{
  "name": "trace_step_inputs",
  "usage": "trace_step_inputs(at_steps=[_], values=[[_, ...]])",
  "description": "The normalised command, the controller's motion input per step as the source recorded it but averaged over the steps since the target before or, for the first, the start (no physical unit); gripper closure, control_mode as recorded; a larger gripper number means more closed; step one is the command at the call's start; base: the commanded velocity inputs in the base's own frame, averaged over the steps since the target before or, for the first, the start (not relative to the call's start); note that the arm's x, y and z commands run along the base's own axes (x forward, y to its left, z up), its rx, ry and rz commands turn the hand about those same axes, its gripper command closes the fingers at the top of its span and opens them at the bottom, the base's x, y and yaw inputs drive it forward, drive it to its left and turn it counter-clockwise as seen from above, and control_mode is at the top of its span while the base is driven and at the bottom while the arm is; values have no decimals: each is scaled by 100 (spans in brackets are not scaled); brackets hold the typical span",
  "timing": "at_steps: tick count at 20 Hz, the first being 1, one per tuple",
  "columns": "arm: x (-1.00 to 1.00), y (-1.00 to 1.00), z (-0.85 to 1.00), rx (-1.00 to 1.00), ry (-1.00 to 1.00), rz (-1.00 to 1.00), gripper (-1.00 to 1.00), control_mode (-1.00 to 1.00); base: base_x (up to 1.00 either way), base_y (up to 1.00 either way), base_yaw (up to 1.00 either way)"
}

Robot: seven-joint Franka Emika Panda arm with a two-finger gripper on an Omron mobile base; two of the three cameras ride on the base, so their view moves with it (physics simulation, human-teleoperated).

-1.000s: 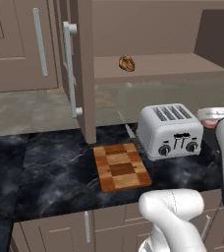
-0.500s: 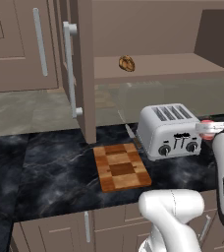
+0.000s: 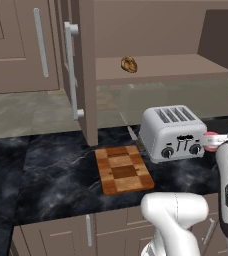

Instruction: Pick the bread, place it on the cutting board, pick the jam, place it on the counter, and close the cabinet.

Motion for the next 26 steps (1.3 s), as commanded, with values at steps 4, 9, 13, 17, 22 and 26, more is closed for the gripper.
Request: trace_step_inputs(at_steps=[4, 9, 13, 17, 22, 26], values=[[1, -4, -36, 0, 2, 0, 100, -100, 0, 0, 0], [3, -6, -40, 0, 1, 0, 100, -100, 0, 0, 0], [15, -4, -42, 0, 0, 0, 100, -100, 0, 0, 0], [17, -3, -41, 0, 0, 0, 100, -100, 0, 0, 0], [19, -9, -40, 0, 0, 3, 100, -100, 0, 0, 0], [18, -9, -40, 0, 0, 3, 100, -100, 0, 0, 0]])
